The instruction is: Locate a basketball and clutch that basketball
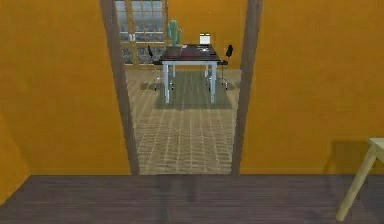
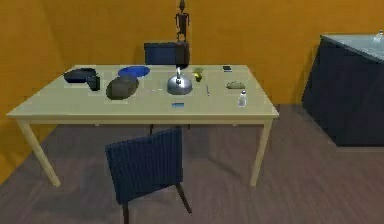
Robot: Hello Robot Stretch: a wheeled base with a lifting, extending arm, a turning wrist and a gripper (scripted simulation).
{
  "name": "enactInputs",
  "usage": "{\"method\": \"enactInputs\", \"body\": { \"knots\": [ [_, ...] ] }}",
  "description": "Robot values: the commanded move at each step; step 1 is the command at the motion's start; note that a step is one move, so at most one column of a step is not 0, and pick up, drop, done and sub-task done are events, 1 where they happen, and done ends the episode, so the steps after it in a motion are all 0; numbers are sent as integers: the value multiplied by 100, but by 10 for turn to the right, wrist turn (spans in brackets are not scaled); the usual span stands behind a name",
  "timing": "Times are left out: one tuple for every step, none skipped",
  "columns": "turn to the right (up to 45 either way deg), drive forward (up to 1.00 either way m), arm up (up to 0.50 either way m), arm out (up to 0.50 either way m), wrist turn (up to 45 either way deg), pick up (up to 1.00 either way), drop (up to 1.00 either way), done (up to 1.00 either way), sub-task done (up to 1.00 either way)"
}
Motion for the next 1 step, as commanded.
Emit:
{"method": "enactInputs", "body": {
  "knots": [
    [0,100,0,0,0,0,0,0,0]
  ]
}}
